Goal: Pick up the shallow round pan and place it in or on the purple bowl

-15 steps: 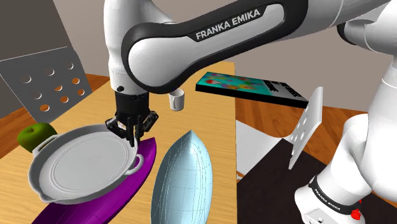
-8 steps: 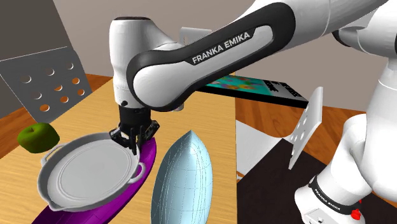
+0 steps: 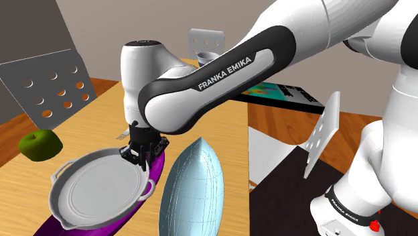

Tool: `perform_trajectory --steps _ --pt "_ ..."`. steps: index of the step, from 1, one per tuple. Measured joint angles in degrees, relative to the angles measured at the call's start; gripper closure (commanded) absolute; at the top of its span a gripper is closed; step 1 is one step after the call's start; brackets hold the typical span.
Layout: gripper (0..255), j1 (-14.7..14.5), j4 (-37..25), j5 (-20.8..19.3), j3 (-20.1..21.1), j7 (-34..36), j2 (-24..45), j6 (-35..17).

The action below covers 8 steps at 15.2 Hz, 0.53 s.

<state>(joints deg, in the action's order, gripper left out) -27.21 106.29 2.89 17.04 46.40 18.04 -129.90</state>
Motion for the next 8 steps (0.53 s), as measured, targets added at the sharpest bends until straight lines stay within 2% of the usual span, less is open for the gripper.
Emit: perform_trajectory --steps 5,6,8 --pt "255 -0.01 0.11 -0.01 -0.01 -0.01 0.07 -0.22" --pt "0 -0.01 0.11 -0.01 -0.01 -0.01 0.07 -0.22" --pt "0 -0.01 0.11 -0.01 0.00 -0.01 0.05 -0.24"
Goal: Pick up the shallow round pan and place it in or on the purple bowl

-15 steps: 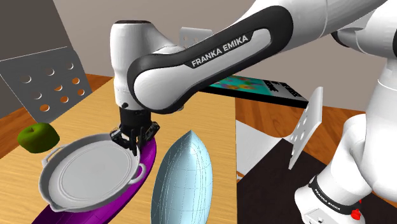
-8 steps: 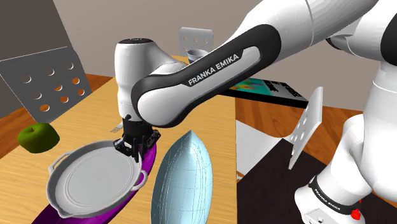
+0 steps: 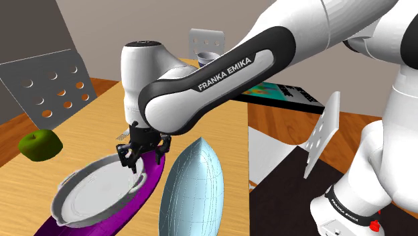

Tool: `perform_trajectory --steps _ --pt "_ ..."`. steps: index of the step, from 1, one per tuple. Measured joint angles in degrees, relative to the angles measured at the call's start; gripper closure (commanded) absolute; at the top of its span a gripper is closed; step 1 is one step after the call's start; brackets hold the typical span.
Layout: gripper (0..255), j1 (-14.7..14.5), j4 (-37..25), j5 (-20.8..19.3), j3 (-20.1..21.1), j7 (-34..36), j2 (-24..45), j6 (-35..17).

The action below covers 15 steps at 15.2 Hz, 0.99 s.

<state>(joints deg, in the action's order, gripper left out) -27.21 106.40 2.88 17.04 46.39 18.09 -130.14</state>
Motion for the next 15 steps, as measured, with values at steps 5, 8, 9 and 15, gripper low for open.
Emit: perform_trajectory --steps 5,8,9,15 --pt "0 -0.02 -0.03 0.13 0.10 0.13 -0.59 0.57" --pt "0 0.83 -1.70 0.91 0.11 -0.71 -3.08 4.66" --pt "0 0.89 -1.96 1.01 0.12 -0.73 -3.50 5.32" --pt "0 0.92 -2.23 1.11 0.17 -0.71 -3.87 6.03"
